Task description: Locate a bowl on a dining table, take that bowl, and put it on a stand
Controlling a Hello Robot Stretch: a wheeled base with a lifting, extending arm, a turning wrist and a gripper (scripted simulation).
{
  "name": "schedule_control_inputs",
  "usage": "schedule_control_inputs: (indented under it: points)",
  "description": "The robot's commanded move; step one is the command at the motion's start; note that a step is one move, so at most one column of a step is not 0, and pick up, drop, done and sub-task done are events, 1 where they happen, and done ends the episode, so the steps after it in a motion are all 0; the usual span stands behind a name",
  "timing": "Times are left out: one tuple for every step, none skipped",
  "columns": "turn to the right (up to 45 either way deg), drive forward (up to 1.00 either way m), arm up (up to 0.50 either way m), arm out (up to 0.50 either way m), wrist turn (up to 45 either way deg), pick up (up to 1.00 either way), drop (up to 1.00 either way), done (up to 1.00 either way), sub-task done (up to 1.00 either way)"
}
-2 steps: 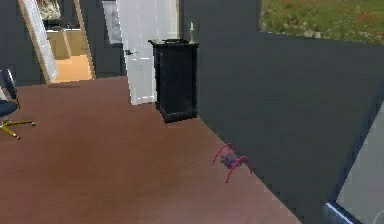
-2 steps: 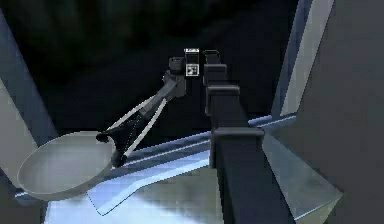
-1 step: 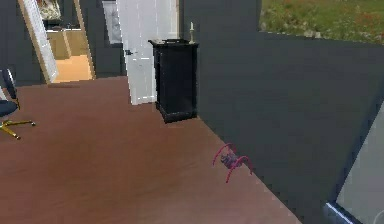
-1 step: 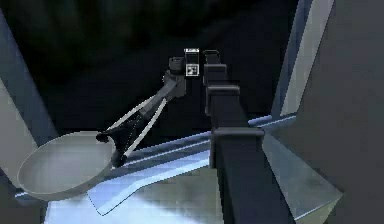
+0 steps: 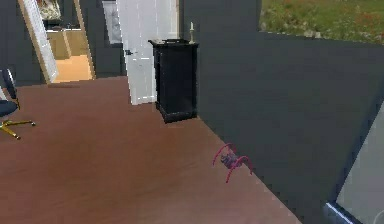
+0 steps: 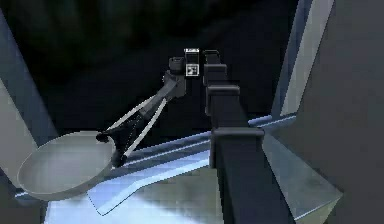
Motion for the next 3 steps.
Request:
schedule_control_inputs:
  points:
    - [0.0,0.00,0.00,0.00,0.0,0.00,1.00,0.00,0.00]
    - [0.0,0.00,0.00,-0.10,0.0,0.00,0.00,0.00,0.00]
    - [0.0,0.00,0.00,0.00,0.0,0.00,0.00,1.00,0.00]
